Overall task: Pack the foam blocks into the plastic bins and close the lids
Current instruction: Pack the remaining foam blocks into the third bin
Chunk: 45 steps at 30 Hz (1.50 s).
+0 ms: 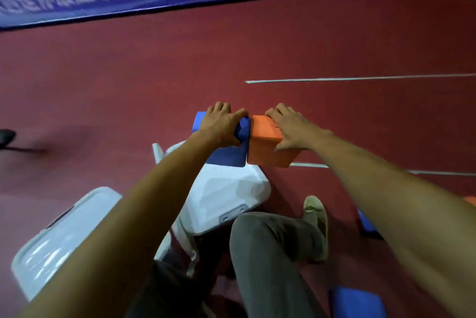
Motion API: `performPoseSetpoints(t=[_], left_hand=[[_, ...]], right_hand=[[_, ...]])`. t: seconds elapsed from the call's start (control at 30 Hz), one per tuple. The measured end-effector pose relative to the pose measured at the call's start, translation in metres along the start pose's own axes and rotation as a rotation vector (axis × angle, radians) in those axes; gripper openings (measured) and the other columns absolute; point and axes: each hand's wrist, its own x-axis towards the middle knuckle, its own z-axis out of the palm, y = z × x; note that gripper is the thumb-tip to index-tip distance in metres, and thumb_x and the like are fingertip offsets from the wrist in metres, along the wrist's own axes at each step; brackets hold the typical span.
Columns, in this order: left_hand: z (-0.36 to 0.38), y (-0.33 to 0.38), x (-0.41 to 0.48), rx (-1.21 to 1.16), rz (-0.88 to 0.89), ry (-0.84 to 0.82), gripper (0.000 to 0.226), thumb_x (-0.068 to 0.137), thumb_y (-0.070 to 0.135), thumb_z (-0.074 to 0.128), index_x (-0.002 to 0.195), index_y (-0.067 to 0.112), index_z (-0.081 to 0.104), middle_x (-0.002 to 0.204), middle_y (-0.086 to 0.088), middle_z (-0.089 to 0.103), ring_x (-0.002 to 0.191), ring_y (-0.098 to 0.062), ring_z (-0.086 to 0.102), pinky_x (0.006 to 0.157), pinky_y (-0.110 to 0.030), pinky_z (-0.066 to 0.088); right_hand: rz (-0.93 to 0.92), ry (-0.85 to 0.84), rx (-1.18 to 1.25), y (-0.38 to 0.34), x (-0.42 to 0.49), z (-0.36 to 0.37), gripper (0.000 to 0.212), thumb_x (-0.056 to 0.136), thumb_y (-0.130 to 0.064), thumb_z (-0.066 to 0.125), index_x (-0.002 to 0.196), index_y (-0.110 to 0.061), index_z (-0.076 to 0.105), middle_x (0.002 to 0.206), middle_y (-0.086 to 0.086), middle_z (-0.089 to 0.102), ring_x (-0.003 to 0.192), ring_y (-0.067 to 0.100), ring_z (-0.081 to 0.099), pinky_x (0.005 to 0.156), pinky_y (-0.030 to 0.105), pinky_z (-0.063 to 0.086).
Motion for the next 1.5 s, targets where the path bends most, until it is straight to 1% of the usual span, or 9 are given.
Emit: performPoseSetpoints(t=[0.17,0.37,0.47,0.57,0.67,0.87,1.17,1.3,1.5], left_hand=[[-0.016,-0.106,-0.090,0.004,-0.217,0.032,0.087,0.066,0.058,0.078,0.141,0.037,0.040,0.118,-0.009,0.051,0.110,-0.033,0.044,0.093,-0.041,0.036],[-0.018,-0.213,-0.226,0.024,-0.481,0.031,0.088,0.063,0.060,0.078,0.140,0.035,0.043,0.115,-0.011,0.052,0.108,-0.034,0.044,0.089,-0.040,0.036],[-0.017,-0.252,-0.302,0.029,-0.614,0.010,0.085,0.063,0.060,0.077,0.138,0.035,0.045,0.112,-0.010,0.051,0.107,-0.033,0.044,0.089,-0.041,0.036],[-0.012,-0.281,-0.382,0.028,-0.756,-0.021,0.083,0.064,0.058,0.077,0.137,0.035,0.045,0.110,-0.009,0.050,0.105,-0.032,0.043,0.089,-0.040,0.037],[-0.005,-0.299,-0.459,0.026,-0.904,-0.057,0.085,0.065,0.060,0.078,0.139,0.036,0.044,0.113,-0.010,0.051,0.108,-0.032,0.044,0.090,-0.040,0.038],[0.023,-0.306,-0.584,0.037,-1.127,-0.127,0.086,0.065,0.060,0.078,0.140,0.035,0.043,0.117,-0.011,0.050,0.112,-0.032,0.044,0.095,-0.041,0.039],[0.059,-0.297,-0.686,0.037,-1.306,-0.152,0.085,0.068,0.057,0.078,0.141,0.032,0.041,0.115,-0.011,0.050,0.109,-0.031,0.045,0.091,-0.039,0.037],[0.063,-0.283,-0.701,0.033,-1.342,-0.174,0.084,0.070,0.056,0.077,0.141,0.031,0.041,0.117,-0.012,0.049,0.111,-0.032,0.044,0.093,-0.039,0.036],[0.046,-0.274,-0.701,0.062,-1.335,-0.236,0.079,0.072,0.056,0.076,0.138,0.030,0.041,0.118,-0.012,0.049,0.112,-0.032,0.043,0.095,-0.040,0.036]], right_hand=[[-0.211,0.005,-0.056,-0.120,0.063,-0.021,0.098,0.054,-0.040,0.093,0.134,-0.019,0.040,0.123,0.008,0.040,0.108,0.032,0.050,0.090,0.048,0.048],[-0.447,-0.035,-0.075,-0.281,0.119,-0.020,0.097,0.055,-0.039,0.091,0.135,-0.020,0.040,0.122,0.007,0.041,0.110,0.033,0.051,0.089,0.046,0.049],[-0.576,-0.053,-0.088,-0.368,0.131,-0.010,0.093,0.057,-0.038,0.089,0.134,-0.020,0.040,0.121,0.006,0.042,0.105,0.033,0.053,0.084,0.042,0.048],[-0.705,-0.053,-0.088,-0.455,0.131,0.006,0.091,0.058,-0.037,0.088,0.134,-0.020,0.041,0.119,0.006,0.043,0.102,0.031,0.053,0.081,0.041,0.047],[-0.828,-0.055,-0.102,-0.535,0.124,0.028,0.094,0.058,-0.041,0.088,0.137,-0.021,0.041,0.121,0.006,0.046,0.104,0.030,0.054,0.088,0.043,0.048],[-1.027,-0.053,-0.119,-0.658,0.097,0.084,0.088,0.059,-0.037,0.085,0.135,-0.020,0.044,0.122,0.008,0.049,0.108,0.033,0.056,0.087,0.041,0.044],[-1.144,-0.010,-0.115,-0.752,0.052,0.144,0.075,0.074,-0.029,0.073,0.141,-0.023,0.039,0.130,0.007,0.048,0.115,0.032,0.053,0.096,0.047,0.041],[-1.150,-0.004,-0.129,-0.762,0.036,0.154,0.072,0.079,-0.027,0.069,0.144,-0.023,0.037,0.134,0.008,0.047,0.118,0.033,0.050,0.098,0.048,0.039],[-1.169,-0.028,-0.122,-0.757,0.024,0.150,0.081,0.078,-0.035,0.077,0.145,-0.023,0.034,0.135,0.008,0.048,0.118,0.033,0.051,0.097,0.048,0.042]])
